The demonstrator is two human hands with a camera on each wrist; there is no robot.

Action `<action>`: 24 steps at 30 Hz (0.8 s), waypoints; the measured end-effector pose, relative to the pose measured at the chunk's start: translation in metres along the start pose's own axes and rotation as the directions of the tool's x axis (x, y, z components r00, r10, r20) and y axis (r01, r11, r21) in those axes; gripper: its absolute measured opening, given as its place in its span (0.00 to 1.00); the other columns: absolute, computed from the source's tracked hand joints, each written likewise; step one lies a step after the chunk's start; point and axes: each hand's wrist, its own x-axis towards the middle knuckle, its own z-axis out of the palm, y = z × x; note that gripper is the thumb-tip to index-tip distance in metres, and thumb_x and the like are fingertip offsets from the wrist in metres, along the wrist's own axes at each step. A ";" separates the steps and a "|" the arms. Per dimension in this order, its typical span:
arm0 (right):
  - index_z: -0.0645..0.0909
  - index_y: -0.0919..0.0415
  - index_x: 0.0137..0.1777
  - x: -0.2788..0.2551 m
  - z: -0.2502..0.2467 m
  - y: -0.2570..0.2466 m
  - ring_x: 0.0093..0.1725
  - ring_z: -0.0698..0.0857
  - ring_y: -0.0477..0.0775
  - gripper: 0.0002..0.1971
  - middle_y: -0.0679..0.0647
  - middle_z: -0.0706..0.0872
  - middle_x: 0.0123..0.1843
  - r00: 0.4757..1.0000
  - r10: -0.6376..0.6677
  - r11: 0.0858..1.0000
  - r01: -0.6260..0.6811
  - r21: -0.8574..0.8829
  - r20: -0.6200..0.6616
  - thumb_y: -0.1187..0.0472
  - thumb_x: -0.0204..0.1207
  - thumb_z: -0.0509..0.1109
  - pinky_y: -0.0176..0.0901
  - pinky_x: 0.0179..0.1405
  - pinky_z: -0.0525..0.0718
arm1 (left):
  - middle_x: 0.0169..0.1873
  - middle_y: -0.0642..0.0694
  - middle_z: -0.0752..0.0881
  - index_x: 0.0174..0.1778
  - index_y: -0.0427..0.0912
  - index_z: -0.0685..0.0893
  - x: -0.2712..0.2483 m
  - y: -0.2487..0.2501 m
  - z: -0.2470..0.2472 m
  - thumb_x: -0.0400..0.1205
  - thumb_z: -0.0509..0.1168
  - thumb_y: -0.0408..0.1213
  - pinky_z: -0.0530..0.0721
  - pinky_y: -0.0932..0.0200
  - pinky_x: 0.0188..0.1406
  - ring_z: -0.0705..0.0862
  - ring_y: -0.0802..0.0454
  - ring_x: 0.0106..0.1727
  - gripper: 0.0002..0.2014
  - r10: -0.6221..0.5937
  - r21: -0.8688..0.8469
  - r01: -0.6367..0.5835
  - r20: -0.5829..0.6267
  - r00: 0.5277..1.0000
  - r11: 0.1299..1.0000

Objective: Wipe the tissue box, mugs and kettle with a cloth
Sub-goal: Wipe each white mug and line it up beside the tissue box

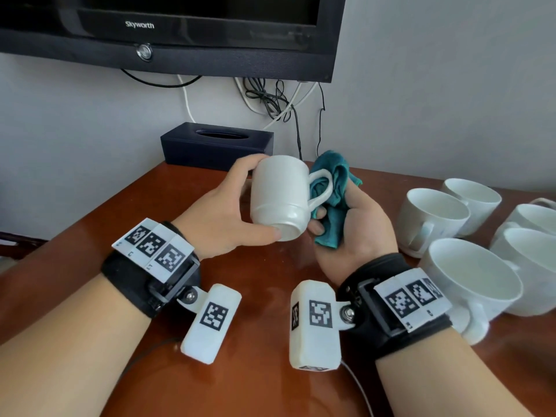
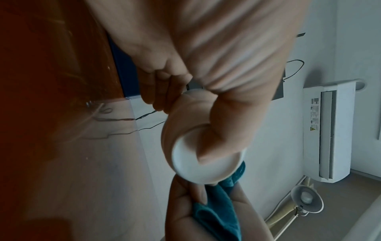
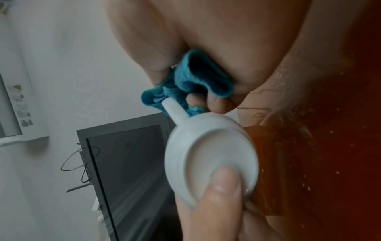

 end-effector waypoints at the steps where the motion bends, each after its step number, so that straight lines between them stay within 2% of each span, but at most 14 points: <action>1: 0.79 0.62 0.67 0.001 0.000 0.001 0.29 0.72 0.48 0.15 0.55 0.80 0.37 1.000 -0.015 1.000 0.015 -0.016 0.004 0.53 0.89 0.63 0.40 0.23 0.67 | 0.76 0.64 0.74 0.83 0.74 0.56 0.000 0.000 -0.001 0.62 0.82 0.62 0.79 0.40 0.79 0.77 0.61 0.77 0.56 -0.013 0.034 0.013 0.000 1.000 0.999; 4: 0.79 0.63 0.65 0.001 -0.001 0.000 0.28 0.72 0.48 0.13 0.55 0.80 0.37 0.998 -0.065 0.995 0.067 -0.076 0.022 0.55 0.89 0.63 0.40 0.21 0.68 | 0.76 0.65 0.74 0.85 0.69 0.59 0.000 0.002 -0.004 0.60 0.79 0.70 0.78 0.41 0.78 0.76 0.59 0.76 0.57 -0.046 0.166 0.048 -0.015 0.999 0.985; 6: 0.81 0.63 0.61 0.000 -0.002 -0.001 0.28 0.73 0.48 0.12 0.55 0.80 0.36 0.995 -0.092 0.988 0.097 -0.123 0.047 0.55 0.89 0.64 0.40 0.22 0.68 | 0.76 0.64 0.72 0.87 0.65 0.60 0.000 0.003 -0.006 0.61 0.79 0.71 0.78 0.44 0.77 0.76 0.59 0.75 0.59 -0.070 0.249 0.074 -0.022 0.997 0.966; 11: 0.83 0.63 0.60 -0.006 0.003 -0.002 0.29 0.73 0.48 0.12 0.56 0.80 0.37 0.983 -0.156 0.940 0.178 -0.292 0.097 0.56 0.91 0.63 0.39 0.22 0.71 | 0.79 0.67 0.69 0.87 0.70 0.56 0.000 0.001 -0.006 0.63 0.82 0.64 0.75 0.52 0.79 0.75 0.62 0.77 0.58 -0.037 0.214 0.031 0.024 0.999 0.976; 15: 0.84 0.67 0.62 -0.007 0.004 -0.005 0.28 0.73 0.48 0.13 0.57 0.80 0.37 0.976 -0.196 0.894 0.216 -0.394 0.089 0.58 0.91 0.63 0.39 0.20 0.70 | 0.71 0.63 0.79 0.82 0.67 0.64 0.000 0.000 -0.002 0.58 0.83 0.62 0.83 0.48 0.75 0.82 0.64 0.71 0.55 -0.069 0.089 0.064 0.051 0.996 0.994; 17: 0.85 0.68 0.62 -0.006 0.002 -0.003 0.27 0.75 0.48 0.14 0.55 0.82 0.36 0.970 -0.234 0.848 0.239 -0.472 0.071 0.58 0.92 0.63 0.38 0.20 0.72 | 0.70 0.62 0.81 0.80 0.65 0.66 0.001 0.001 0.000 0.61 0.87 0.55 0.84 0.50 0.73 0.84 0.63 0.68 0.53 -0.077 0.045 0.075 0.056 0.995 0.996; 19: 0.87 0.66 0.62 -0.004 0.001 -0.001 0.27 0.78 0.43 0.13 0.50 0.85 0.36 0.956 -0.285 0.791 0.277 -0.545 0.073 0.60 0.92 0.63 0.34 0.23 0.75 | 0.70 0.60 0.82 0.79 0.64 0.67 0.002 0.000 0.000 0.65 0.89 0.46 0.85 0.51 0.73 0.85 0.63 0.67 0.50 -0.077 0.019 0.076 0.052 0.996 0.997; 20: 0.87 0.64 0.61 -0.003 -0.001 -0.001 0.28 0.79 0.41 0.12 0.47 0.86 0.35 0.948 -0.307 0.764 0.299 -0.571 0.086 0.61 0.91 0.64 0.33 0.25 0.76 | 0.70 0.60 0.82 0.78 0.65 0.67 0.002 0.001 0.000 0.65 0.89 0.46 0.85 0.51 0.72 0.85 0.64 0.67 0.50 -0.076 0.014 0.075 0.048 0.996 0.997; 24: 0.88 0.62 0.66 -0.004 -0.002 -0.001 0.33 0.81 0.39 0.12 0.43 0.88 0.39 0.935 -0.324 0.692 0.338 -0.638 0.145 0.65 0.89 0.67 0.31 0.30 0.78 | 0.65 0.62 0.85 0.76 0.65 0.71 0.000 0.002 0.000 0.57 0.85 0.61 0.88 0.49 0.68 0.88 0.64 0.63 0.51 -0.090 -0.027 0.089 -0.015 0.996 0.996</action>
